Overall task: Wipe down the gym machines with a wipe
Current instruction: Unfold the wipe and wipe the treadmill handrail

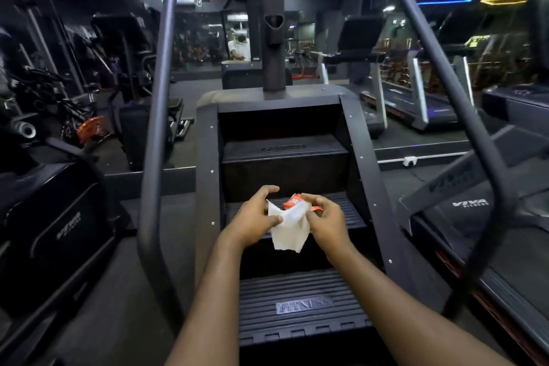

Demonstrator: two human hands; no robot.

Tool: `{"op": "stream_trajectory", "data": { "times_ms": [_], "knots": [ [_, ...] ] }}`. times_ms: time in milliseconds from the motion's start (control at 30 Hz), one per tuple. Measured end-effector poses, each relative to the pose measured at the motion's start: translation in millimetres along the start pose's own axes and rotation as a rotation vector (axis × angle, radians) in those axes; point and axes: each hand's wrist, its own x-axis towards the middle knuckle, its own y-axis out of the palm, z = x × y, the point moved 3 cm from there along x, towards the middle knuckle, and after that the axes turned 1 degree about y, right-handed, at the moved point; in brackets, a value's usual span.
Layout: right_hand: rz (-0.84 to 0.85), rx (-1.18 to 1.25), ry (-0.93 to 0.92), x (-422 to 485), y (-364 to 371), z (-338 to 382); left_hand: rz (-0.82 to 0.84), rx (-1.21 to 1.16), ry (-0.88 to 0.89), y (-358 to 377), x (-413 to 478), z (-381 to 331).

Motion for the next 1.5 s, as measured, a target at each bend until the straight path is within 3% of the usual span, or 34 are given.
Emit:
{"op": "stream_trajectory", "data": {
  "times_ms": [233, 400, 733, 1000, 1200, 1300, 1500],
  "knots": [
    [-0.046, -0.083, -0.059, -53, -21, 35, -0.071, -0.008, 0.049, -3, -40, -28],
    [-0.072, -0.116, -0.083, -85, -48, 37, -0.226, -0.022, 0.059, 17, -66, -42],
    [-0.105, -0.098, -0.076, -132, -116, 34, -0.230, -0.040, 0.040, 70, -119, -86],
    [-0.092, -0.063, -0.074, -189, -209, 39, -0.254, 0.117, -0.059, 133, -188, -131],
    [0.000, -0.180, 0.011, -223, -258, 31, -0.497, 0.171, -0.164, 178, -232, -165],
    [0.059, -0.103, 0.074, -244, -272, 32, -0.615, 0.140, -0.154, 192, -254, -184],
    [0.062, -0.062, 0.036, -276, -280, 48, -0.629, 0.109, -0.095, 196, -279, -211]
  ]
}}
